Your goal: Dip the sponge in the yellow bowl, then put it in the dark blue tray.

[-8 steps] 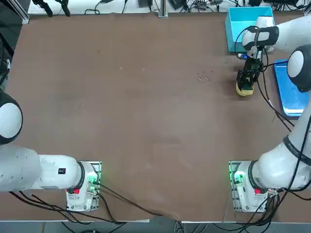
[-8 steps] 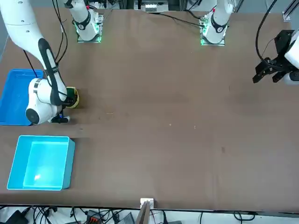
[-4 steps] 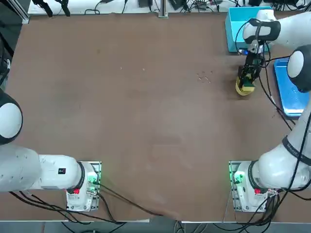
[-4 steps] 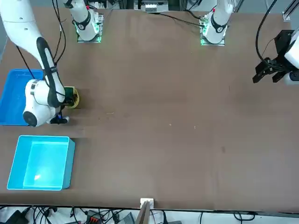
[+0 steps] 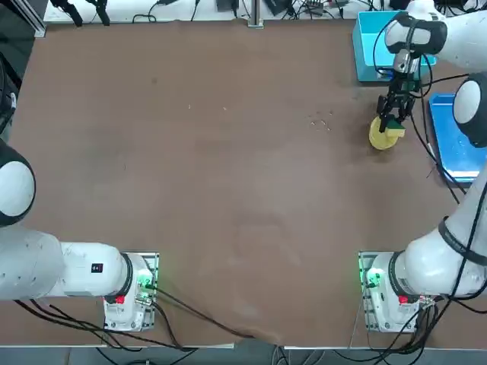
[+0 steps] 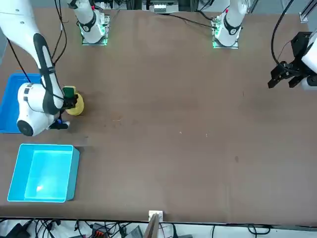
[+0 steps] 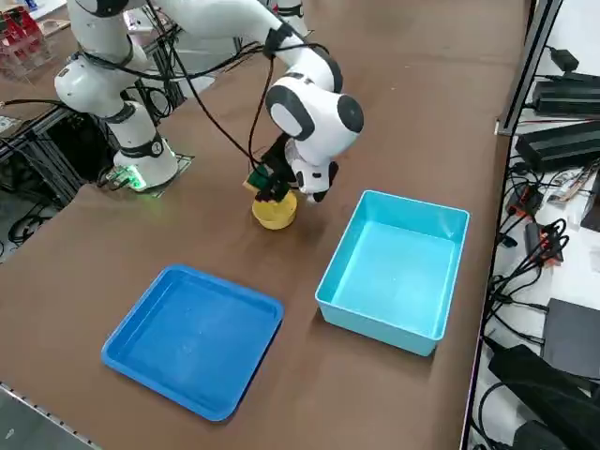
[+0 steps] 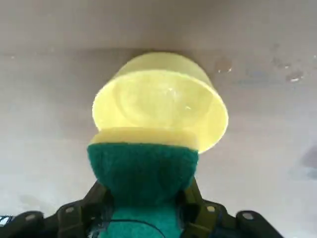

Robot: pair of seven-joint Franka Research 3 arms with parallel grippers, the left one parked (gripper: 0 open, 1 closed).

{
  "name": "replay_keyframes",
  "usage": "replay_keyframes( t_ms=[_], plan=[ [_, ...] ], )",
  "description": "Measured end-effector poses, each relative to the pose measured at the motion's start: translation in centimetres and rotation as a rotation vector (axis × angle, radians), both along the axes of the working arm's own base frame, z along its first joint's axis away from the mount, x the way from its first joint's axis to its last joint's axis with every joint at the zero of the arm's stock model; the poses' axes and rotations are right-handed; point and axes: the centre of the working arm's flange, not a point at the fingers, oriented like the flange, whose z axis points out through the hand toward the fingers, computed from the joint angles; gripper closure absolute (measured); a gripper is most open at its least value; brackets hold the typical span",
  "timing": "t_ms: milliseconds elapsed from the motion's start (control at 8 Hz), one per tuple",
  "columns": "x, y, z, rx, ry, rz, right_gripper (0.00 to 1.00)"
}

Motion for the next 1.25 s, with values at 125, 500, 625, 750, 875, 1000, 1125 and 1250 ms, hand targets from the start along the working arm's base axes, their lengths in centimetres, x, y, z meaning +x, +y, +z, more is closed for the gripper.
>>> replay_keyframes(
  t_ms=[125, 500, 625, 750, 875, 1000, 1125, 1250],
  plan=[
    [-0.03, 0.09, 0.06, 0.001, 0.002, 0.001, 0.35],
    [-0.13, 0.07, -0.18, 0.0, 0.007, 0.002, 0.36],
    [-0.17, 0.07, -0.25, 0.0, 0.009, 0.002, 0.36],
    [-0.17, 0.06, -0.26, 0.0, 0.009, 0.002, 0.35],
    [-0.17, 0.05, -0.27, -0.002, 0.008, 0.003, 0.35],
    [-0.19, 0.03, -0.35, -0.003, 0.007, 0.005, 0.35],
    [-0.27, 0.02, -0.53, -0.004, 0.006, 0.005, 0.35],
    [-0.38, 0.02, -0.81, -0.005, 0.001, 0.005, 0.35]
  ],
)
